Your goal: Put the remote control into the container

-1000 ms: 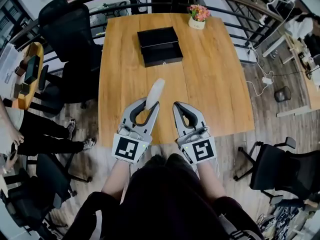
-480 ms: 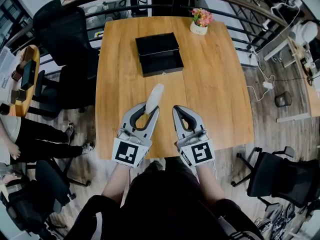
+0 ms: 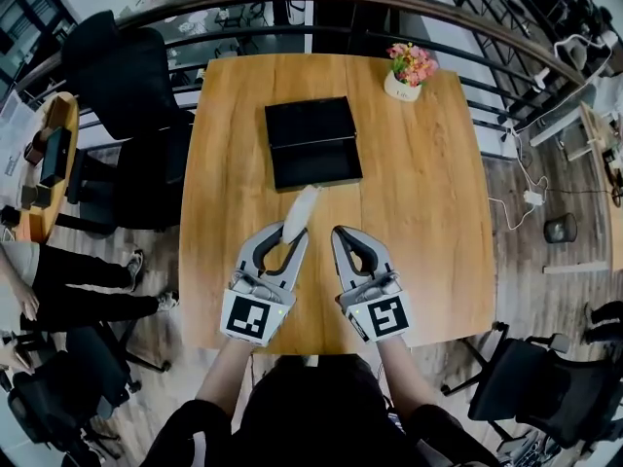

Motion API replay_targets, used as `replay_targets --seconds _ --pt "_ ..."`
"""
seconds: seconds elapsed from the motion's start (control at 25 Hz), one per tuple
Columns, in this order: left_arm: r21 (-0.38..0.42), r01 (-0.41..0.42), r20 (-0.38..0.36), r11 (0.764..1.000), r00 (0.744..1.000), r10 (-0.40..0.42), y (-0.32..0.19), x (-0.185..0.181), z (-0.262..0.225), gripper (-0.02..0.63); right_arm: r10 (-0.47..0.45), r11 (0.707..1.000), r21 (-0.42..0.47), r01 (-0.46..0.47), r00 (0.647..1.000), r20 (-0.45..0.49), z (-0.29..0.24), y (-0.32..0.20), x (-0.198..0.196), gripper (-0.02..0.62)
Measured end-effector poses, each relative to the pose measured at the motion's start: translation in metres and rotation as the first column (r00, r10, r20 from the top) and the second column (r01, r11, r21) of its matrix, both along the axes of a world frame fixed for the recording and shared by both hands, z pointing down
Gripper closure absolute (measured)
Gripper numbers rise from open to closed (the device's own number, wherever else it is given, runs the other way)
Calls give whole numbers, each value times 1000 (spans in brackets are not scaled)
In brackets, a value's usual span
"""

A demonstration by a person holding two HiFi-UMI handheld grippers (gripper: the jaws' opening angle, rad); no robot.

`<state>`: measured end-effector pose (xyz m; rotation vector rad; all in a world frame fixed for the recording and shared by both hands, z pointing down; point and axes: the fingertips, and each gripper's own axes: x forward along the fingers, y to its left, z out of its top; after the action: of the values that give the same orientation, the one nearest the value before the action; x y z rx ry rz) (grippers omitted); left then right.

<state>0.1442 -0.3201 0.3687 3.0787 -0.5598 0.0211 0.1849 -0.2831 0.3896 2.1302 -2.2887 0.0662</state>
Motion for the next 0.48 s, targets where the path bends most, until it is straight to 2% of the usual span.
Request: replay_targets --seconds 0.28,0.48 --pt "-7 -3 69 1000 998 3 -53 51 42 505 -34 999 -16 35 999 41 34 -56 46 577" --pt "-26 8 87 1000 996 -6 -78 85 65 505 -47 998 -32 49 996 78 57 -82 76 577"
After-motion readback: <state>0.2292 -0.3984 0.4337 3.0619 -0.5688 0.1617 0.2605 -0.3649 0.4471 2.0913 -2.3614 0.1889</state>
